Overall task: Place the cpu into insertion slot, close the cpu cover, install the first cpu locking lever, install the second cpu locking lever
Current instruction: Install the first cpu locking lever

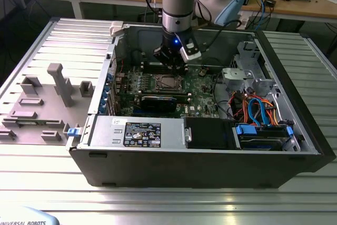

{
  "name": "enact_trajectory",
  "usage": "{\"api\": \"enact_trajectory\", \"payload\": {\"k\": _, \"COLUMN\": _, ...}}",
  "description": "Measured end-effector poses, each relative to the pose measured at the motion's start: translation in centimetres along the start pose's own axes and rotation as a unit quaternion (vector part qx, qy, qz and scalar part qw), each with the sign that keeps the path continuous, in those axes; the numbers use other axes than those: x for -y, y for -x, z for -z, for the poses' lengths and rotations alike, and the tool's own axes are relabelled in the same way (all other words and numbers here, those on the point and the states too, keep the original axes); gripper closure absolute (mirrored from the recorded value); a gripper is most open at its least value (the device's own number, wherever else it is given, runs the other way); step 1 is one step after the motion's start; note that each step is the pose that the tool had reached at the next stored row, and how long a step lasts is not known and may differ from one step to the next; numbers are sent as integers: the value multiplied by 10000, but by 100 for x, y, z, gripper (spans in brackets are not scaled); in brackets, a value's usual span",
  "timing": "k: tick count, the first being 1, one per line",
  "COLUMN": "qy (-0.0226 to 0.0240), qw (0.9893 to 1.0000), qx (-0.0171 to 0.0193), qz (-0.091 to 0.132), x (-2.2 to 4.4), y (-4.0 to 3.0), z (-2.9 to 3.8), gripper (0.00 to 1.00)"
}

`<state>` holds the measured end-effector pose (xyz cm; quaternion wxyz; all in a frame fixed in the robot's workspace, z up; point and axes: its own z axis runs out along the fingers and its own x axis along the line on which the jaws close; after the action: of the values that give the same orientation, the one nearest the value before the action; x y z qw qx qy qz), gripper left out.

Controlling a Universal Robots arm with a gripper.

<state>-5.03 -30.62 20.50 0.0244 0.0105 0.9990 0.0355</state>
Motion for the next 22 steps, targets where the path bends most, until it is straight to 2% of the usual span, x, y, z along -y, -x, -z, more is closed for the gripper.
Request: {"api": "enact_trajectory", "payload": {"k": 22, "qy": 0, "qw": 10000, "qx": 0, "qz": -4, "x": 1, "y": 3, "z": 6, "gripper": 89}}
